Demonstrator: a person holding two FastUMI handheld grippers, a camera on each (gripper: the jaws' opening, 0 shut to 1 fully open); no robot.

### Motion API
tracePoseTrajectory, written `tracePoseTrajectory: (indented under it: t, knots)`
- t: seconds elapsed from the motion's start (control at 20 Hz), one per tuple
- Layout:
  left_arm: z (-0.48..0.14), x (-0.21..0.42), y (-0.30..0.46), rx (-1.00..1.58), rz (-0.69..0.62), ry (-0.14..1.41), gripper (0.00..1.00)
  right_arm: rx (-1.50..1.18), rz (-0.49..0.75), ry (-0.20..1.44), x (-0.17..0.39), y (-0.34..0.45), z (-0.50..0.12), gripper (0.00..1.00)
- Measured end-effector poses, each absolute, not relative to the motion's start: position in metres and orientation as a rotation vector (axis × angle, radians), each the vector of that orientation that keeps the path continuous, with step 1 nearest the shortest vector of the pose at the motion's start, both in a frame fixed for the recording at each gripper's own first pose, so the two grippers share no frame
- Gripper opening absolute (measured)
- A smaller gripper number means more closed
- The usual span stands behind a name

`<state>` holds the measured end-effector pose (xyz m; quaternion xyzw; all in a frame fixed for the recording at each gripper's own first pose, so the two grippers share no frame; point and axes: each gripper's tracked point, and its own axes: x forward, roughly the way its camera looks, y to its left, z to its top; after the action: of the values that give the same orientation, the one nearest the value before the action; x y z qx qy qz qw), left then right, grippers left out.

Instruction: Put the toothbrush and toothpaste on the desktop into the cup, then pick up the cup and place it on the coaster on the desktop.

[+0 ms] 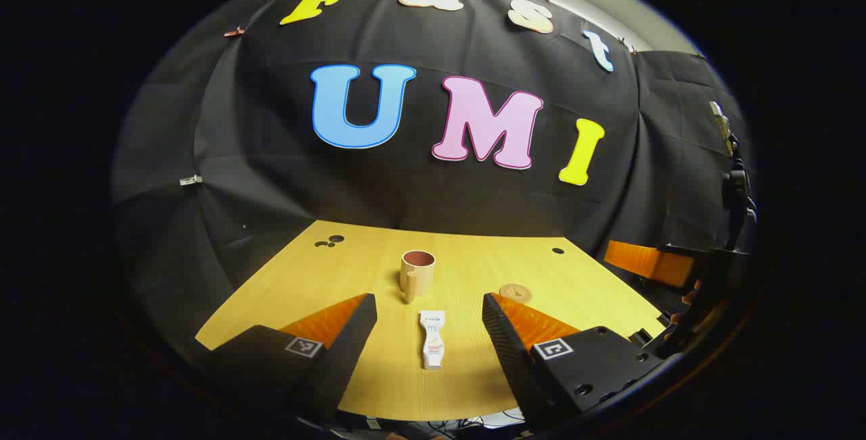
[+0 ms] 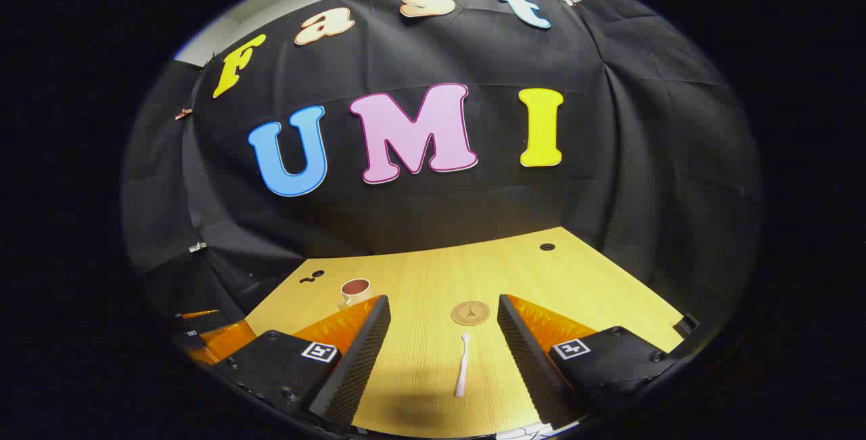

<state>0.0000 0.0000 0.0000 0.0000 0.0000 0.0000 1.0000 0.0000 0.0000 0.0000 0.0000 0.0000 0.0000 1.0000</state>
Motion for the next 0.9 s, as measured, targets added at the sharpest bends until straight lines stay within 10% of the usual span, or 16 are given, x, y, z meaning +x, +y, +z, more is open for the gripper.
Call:
tracePoseTrajectory:
  t: [0.9]
  knots:
    - [-0.018, 0.062, -0.016, -0.062, 0.045, 0.09, 0.98, 0.014, 0.068, 0.06, 0.066, -0.022, 0.004, 0.98]
